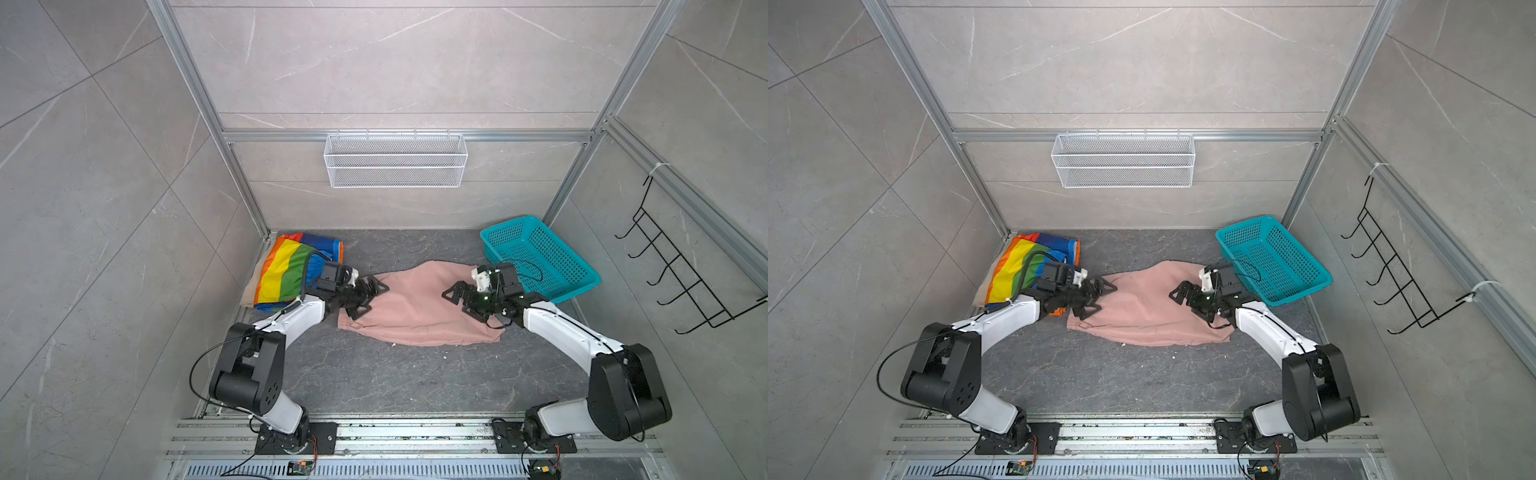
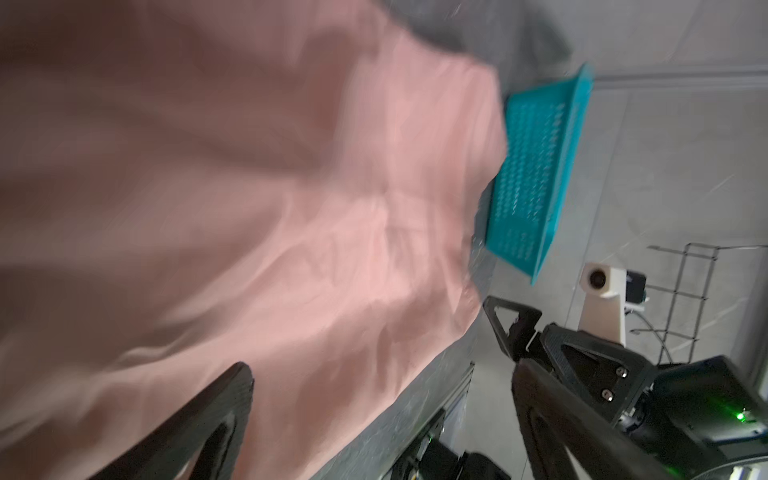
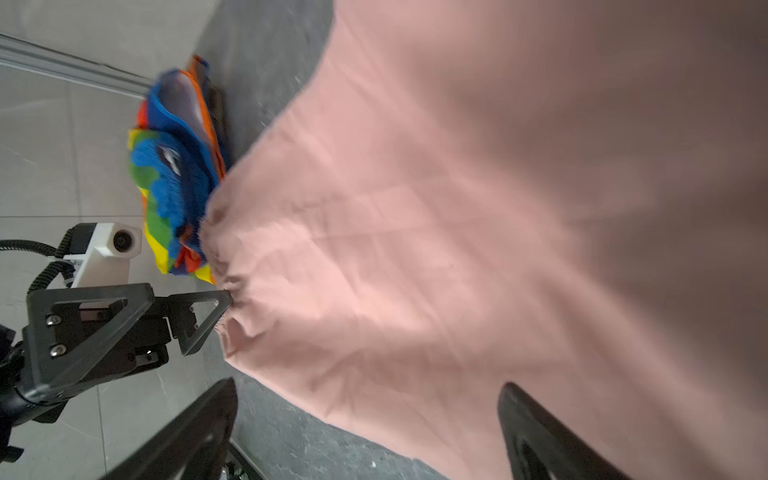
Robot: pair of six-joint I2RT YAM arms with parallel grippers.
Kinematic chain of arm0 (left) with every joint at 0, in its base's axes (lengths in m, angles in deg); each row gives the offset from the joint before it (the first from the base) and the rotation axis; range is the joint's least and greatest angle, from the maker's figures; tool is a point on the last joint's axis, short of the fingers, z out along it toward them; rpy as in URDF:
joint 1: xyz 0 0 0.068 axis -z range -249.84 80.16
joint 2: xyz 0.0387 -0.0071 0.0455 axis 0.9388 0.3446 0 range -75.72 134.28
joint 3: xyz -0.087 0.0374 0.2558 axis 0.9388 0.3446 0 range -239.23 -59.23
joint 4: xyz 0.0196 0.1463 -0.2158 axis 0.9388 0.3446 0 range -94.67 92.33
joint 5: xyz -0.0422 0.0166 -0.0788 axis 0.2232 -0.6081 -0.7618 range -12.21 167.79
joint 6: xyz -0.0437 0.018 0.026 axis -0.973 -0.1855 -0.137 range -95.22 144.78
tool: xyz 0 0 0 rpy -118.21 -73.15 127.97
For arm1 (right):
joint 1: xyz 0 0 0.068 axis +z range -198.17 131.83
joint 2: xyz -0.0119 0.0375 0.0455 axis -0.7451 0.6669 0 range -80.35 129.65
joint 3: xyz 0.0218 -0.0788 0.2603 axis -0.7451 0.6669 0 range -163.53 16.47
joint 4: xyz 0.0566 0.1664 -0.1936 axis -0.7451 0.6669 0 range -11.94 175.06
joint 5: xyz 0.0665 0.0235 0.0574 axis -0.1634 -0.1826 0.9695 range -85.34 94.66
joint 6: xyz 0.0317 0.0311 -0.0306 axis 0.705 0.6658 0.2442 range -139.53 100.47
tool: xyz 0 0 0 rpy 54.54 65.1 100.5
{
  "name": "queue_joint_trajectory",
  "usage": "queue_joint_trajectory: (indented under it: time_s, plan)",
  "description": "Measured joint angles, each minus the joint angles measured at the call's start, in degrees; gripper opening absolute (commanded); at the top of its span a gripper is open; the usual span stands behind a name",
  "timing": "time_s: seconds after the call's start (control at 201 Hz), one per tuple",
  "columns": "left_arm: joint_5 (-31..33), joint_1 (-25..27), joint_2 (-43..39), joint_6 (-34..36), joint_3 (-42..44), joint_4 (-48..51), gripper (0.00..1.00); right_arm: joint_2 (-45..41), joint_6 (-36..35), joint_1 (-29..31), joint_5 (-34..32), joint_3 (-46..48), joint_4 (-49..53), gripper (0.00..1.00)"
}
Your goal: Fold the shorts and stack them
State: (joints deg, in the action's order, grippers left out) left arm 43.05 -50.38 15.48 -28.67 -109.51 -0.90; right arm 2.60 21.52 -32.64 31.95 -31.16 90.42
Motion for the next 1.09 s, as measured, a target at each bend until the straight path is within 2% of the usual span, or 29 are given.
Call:
queue_joint_trajectory:
  time_s: [0.08, 0.189, 0.379, 0.523, 0.658, 0.817, 0.961, 1.091]
  plan:
    - [-0.2, -0.02, 0.92, -1.03, 5.29, -1.25, 0.99, 0.83, 0.81, -0.17, -0.11, 3.91, -0.5, 0.99]
    - [-2.34, -2.8, 0.79, -1.14, 9.22, -3.26, 0.99, 1.49, 0.7, -0.94, -0.87, 6.62, -0.5, 0.99]
    - [-3.08, -5.31, -1.55, 0.9, 12.04, -4.74, 1.0, 1.11, -1.53, -7.91, -0.66, 9.16, -0.98, 0.99]
    - [-0.83, -4.24, -4.92, 2.56, 9.9, 0.55, 0.99, -0.66, -2.05, -8.41, -1.99, 6.84, 2.14, 0.99]
    - [0.11, -3.56, -7.3, 4.04, 0.37, 4.61, 0.99, -0.55, -1.29, -5.22, -2.21, -2.16, 2.51, 0.99]
    - [-0.46, -3.48, -2.62, 4.46, -7.8, 2.86, 0.99, 10.88, 2.05, -1.07, -0.63, -15.28, -6.43, 0.99]
    - [-0.24, -3.48, 3.78, 4.57, -4.44, 2.69, 1.0, 25.18, 4.48, 0.74, 1.01, -24.7, -12.15, 0.99]
    - [0.22, -3.48, 6.08, 6.23, -1.36, 5.66, 0.99, 34.71, 4.48, 0.83, 1.44, -32.15, -12.39, 0.99]
